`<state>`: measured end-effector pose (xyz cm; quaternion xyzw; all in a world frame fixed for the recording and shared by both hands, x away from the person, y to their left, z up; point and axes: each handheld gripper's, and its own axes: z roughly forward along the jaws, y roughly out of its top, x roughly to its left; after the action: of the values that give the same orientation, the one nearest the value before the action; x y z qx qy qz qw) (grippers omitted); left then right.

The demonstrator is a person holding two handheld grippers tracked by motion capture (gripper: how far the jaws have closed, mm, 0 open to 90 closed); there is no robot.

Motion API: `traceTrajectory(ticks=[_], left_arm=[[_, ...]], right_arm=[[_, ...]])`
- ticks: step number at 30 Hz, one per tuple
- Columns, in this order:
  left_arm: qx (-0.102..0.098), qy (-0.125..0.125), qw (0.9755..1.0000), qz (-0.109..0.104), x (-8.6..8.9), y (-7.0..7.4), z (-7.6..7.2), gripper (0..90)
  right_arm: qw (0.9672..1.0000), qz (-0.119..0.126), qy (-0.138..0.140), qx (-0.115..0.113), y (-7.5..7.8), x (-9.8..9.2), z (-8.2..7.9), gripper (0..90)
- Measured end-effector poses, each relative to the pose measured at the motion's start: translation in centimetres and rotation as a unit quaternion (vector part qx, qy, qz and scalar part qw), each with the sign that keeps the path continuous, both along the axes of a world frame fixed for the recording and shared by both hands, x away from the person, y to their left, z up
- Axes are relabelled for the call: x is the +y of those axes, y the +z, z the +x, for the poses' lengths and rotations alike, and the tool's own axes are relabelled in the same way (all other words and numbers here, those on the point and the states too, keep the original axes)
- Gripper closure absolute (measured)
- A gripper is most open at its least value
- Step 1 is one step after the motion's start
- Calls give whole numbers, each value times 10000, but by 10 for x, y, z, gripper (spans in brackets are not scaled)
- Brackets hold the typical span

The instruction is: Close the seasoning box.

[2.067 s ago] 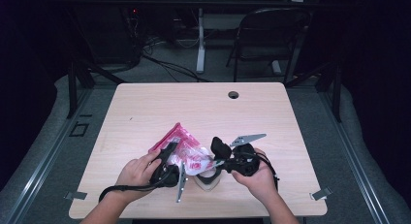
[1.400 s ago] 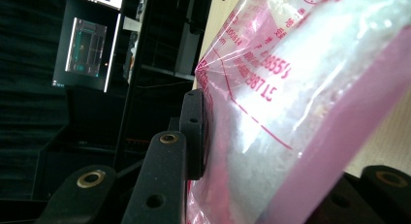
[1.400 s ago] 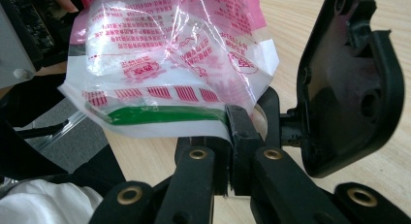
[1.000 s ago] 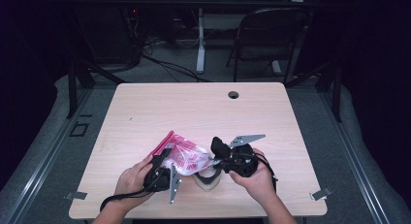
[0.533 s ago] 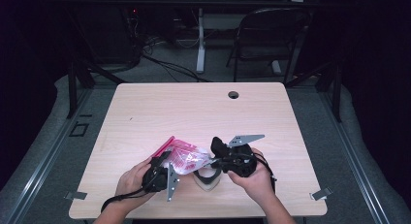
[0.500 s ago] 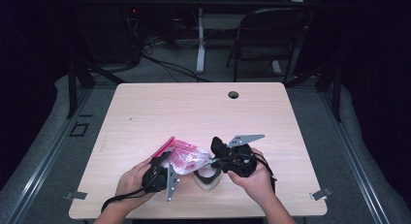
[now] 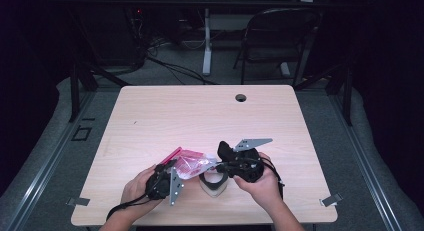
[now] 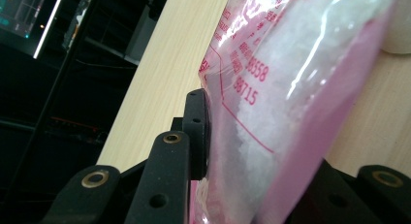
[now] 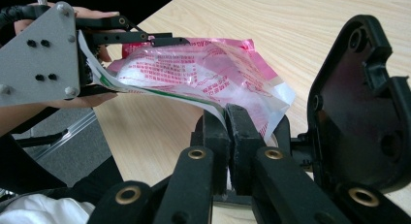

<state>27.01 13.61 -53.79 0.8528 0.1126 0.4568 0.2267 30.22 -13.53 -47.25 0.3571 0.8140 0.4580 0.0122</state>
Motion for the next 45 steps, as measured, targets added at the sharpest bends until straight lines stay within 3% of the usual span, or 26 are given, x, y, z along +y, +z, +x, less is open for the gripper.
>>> traceTrajectory(ticks=[8,20,35,45], left_arm=[[172,47,9996,-211,0,-5,0,760],[414,66,9987,-286,0,-9,1,761],[549,79,9977,-395,-1,-12,3,762],[773,92,9952,-590,2,-14,5,778]], right_arm=[[10000,16,17,-41,1,2,0,884],[10000,8,58,-57,1,5,2,883],[9999,9,105,-118,3,7,1,882],[9997,45,126,-200,5,12,0,876]])
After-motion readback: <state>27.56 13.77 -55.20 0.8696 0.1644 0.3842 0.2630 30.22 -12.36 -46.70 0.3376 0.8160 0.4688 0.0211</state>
